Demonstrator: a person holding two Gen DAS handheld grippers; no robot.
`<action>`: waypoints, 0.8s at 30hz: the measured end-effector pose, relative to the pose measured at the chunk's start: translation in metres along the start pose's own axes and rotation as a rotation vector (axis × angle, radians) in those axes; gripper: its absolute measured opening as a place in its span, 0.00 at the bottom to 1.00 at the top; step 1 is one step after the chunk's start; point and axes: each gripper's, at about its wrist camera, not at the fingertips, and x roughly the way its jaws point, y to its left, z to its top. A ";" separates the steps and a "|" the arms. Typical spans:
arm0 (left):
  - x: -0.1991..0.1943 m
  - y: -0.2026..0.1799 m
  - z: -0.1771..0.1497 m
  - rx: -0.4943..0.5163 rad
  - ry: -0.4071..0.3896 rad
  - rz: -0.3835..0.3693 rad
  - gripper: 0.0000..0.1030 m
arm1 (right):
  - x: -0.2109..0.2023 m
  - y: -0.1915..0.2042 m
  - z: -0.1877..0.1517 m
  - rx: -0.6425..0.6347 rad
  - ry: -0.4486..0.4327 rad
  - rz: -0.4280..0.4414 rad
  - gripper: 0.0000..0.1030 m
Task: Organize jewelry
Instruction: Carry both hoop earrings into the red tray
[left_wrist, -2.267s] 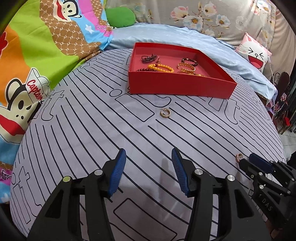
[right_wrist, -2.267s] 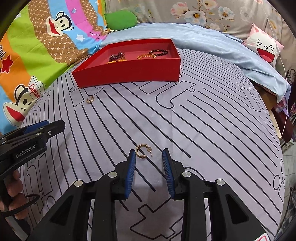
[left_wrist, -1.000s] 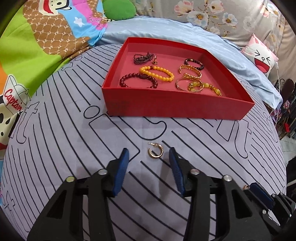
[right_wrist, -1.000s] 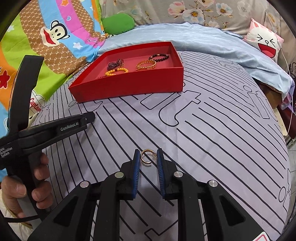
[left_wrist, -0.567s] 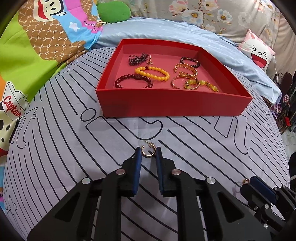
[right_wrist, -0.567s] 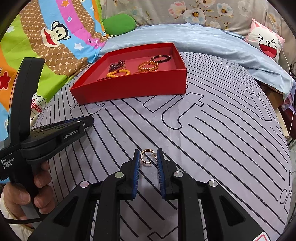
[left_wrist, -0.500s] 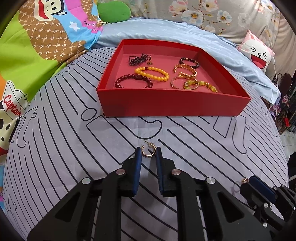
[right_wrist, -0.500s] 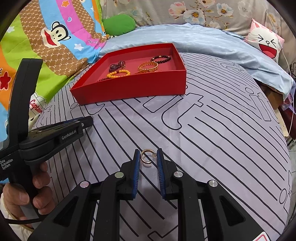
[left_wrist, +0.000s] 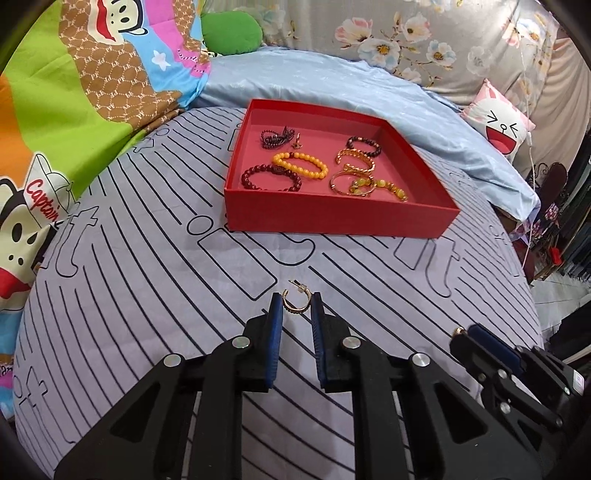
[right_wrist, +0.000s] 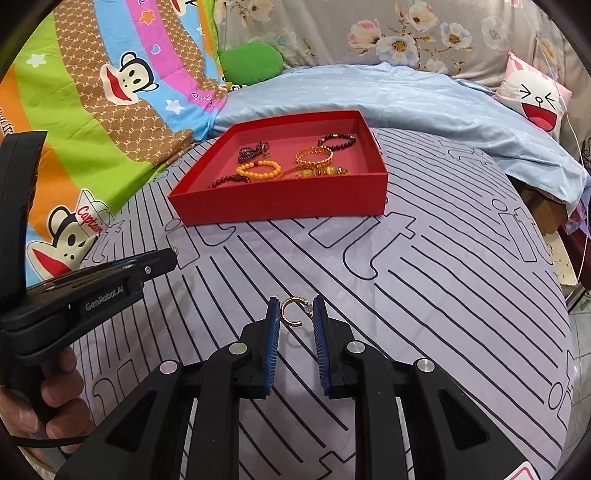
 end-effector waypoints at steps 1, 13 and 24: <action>-0.003 -0.001 0.000 0.002 -0.003 -0.002 0.15 | -0.001 0.001 0.001 -0.002 -0.004 0.001 0.17; -0.029 -0.014 0.017 0.049 -0.048 -0.023 0.15 | -0.013 0.009 0.031 -0.030 -0.071 0.003 0.17; -0.021 -0.020 0.053 0.079 -0.089 0.005 0.15 | 0.001 0.014 0.077 -0.053 -0.127 -0.001 0.17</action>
